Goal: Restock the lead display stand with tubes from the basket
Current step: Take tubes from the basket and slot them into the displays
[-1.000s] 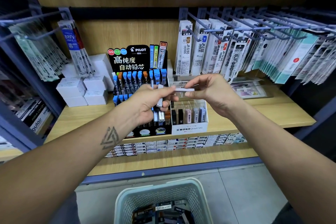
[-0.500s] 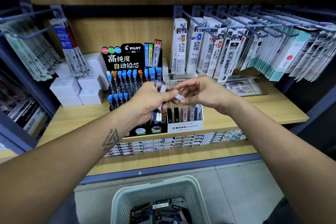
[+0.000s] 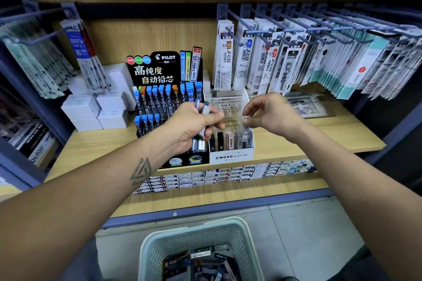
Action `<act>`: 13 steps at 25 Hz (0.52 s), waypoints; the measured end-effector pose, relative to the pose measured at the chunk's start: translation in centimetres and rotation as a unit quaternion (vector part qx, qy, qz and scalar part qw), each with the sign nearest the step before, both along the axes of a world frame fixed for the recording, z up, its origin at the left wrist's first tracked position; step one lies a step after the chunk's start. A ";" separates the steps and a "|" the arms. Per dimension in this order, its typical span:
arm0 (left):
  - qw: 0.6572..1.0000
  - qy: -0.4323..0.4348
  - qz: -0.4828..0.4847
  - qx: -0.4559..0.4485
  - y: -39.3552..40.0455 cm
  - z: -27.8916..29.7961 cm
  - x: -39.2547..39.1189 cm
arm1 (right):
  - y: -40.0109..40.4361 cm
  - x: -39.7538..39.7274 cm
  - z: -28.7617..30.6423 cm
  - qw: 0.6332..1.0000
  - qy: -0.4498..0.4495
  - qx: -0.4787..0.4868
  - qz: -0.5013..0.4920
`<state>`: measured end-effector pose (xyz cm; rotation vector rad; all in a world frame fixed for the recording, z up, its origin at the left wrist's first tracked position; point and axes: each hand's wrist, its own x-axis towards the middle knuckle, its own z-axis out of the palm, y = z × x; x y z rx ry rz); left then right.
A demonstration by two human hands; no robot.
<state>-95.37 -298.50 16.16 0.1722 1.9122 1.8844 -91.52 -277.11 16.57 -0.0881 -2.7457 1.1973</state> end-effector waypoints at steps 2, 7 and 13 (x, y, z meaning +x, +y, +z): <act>1.000 -0.004 -0.003 -0.001 0.0 0.1 0.1 | -0.2 -0.1 0.0 0.999 0.017 0.038 0.001; 1.000 -0.014 0.004 0.012 0.0 0.1 0.1 | -0.1 -1.6 0.6 0.987 0.136 0.055 -0.060; 0.998 -0.031 -0.002 0.047 -0.3 0.4 -0.4 | -0.8 -4.2 -1.3 0.968 0.139 0.206 -0.027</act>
